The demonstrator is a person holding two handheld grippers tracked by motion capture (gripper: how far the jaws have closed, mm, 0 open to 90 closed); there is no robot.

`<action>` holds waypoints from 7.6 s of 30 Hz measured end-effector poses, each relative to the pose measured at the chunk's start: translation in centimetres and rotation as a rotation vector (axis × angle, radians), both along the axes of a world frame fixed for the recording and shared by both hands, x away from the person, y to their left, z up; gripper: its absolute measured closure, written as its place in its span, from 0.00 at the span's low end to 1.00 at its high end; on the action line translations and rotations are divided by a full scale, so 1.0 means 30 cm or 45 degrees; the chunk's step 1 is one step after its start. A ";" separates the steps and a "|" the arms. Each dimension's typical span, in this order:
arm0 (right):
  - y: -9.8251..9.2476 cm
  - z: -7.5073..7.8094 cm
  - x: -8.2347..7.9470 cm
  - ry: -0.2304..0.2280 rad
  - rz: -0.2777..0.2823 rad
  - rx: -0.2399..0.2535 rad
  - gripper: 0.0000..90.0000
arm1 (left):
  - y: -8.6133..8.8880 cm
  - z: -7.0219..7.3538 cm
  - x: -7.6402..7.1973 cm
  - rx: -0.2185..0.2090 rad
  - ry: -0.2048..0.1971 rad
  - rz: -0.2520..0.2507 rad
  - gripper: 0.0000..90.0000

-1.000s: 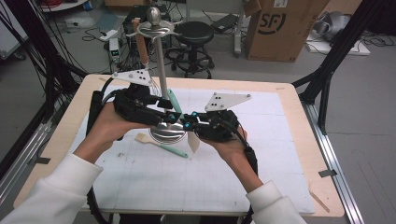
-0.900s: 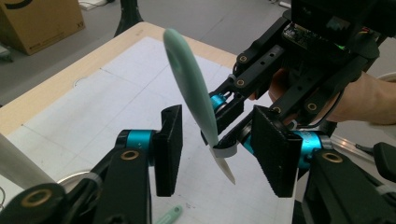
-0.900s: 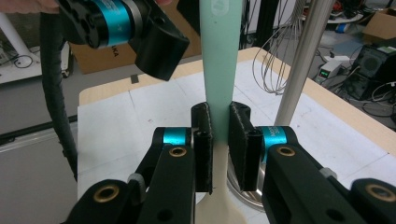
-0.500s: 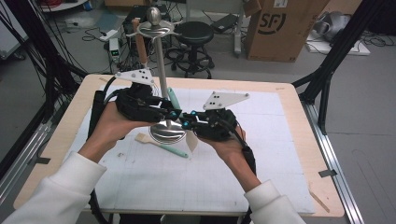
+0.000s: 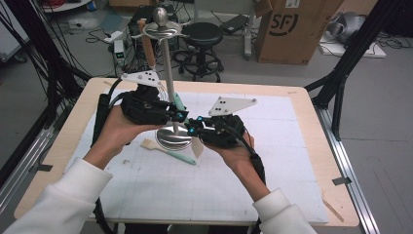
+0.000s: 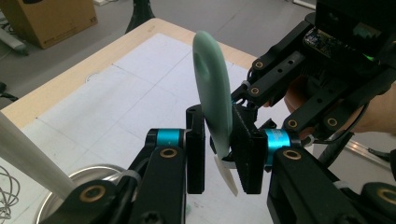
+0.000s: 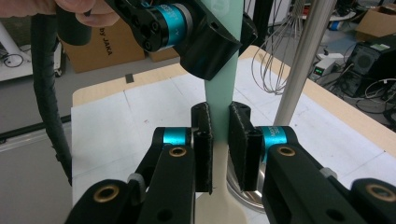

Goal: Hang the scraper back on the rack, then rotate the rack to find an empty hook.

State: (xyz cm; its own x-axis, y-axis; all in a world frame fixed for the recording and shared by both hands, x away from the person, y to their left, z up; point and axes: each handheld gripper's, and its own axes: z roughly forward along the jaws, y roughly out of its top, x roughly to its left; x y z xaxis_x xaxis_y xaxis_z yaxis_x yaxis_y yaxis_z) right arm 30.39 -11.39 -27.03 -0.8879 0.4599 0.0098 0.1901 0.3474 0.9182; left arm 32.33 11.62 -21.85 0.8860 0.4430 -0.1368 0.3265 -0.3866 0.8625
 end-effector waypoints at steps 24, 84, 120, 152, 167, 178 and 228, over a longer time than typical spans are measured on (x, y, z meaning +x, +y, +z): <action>-0.031 -0.015 0.017 0.079 0.115 -0.006 0.14 | 0.026 0.009 -0.005 0.047 -0.084 -0.166 0.92; -0.639 -0.182 -0.075 0.084 -0.072 -0.003 0.00 | 0.132 0.347 0.135 0.234 -0.129 -0.257 0.91; -0.680 -0.210 -0.017 0.096 -0.067 0.041 0.01 | 0.118 0.333 0.238 0.242 -0.018 -0.139 0.91; -0.677 -0.218 0.003 0.104 -0.067 0.044 0.01 | 0.090 0.307 0.247 0.229 -0.057 -0.087 0.91; -0.691 -0.230 -0.017 0.102 -0.092 0.052 0.01 | 0.116 0.288 0.205 0.242 -0.114 -0.092 0.78; -0.688 -0.246 -0.039 0.094 -0.120 0.051 0.01 | 0.157 0.271 0.147 0.258 -0.129 -0.107 0.77; -0.688 -0.318 -0.062 0.117 -0.154 0.035 0.00 | 0.315 0.356 0.039 0.209 -0.202 -0.071 0.83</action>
